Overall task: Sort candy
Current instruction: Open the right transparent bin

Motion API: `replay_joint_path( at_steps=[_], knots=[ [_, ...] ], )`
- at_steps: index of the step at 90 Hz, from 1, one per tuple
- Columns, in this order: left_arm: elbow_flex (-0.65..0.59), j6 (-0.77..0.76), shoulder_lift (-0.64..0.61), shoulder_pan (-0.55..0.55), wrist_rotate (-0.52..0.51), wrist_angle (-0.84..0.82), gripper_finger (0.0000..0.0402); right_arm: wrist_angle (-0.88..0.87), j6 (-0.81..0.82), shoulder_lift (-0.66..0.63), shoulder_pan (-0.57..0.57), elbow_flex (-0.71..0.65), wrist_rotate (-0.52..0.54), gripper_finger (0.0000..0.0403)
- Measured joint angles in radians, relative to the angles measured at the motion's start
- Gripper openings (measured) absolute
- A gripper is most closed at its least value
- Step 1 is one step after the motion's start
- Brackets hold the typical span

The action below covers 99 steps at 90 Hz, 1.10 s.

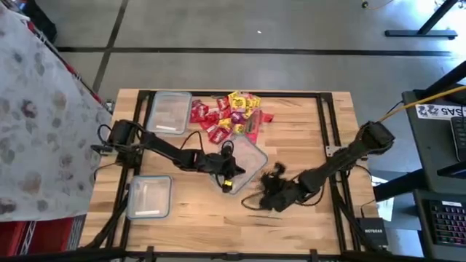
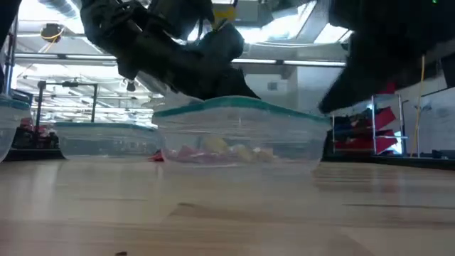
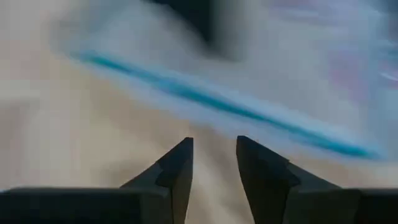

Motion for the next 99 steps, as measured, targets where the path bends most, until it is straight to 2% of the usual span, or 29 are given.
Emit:
replay_joint_path(
  at_steps=[14,25,33,42,58,71,80,89,99],
  knots=[
    [0.000,0.028,0.000,-0.040,0.090,0.004,0.0000,-0.291,0.265,-0.010,-0.040,-0.003,0.012,0.0111],
    [0.000,0.052,0.000,-0.060,0.105,0.006,0.0000,-0.219,0.295,0.002,-0.064,-0.030,-0.010,0.0111],
    [0.000,0.054,0.000,-0.060,0.093,0.006,0.0000,-0.075,0.200,0.001,-0.061,-0.039,-0.071,0.0110],
    [0.000,0.052,0.000,-0.052,0.077,-0.001,0.0000,-0.041,0.094,0.000,-0.042,-0.036,-0.119,0.0110],
    [0.000,0.055,0.000,-0.039,0.048,0.006,0.0000,-0.160,0.379,0.001,0.068,-0.048,-0.108,0.0111],
    [0.000,0.056,0.000,-0.038,0.038,0.003,0.0000,0.111,0.434,0.033,0.217,-0.134,-0.053,0.0111],
    [0.000,0.059,0.000,-0.038,0.056,0.003,0.0000,0.338,0.418,0.079,0.295,-0.188,0.100,0.0111],
    [0.000,0.075,0.000,-0.036,0.115,0.002,0.0000,0.490,0.415,0.132,0.307,-0.229,0.257,0.0111],
    [0.000,0.102,0.000,-0.040,0.167,0.000,0.0000,0.614,0.369,0.165,0.279,-0.259,0.273,0.0114]
  ],
)
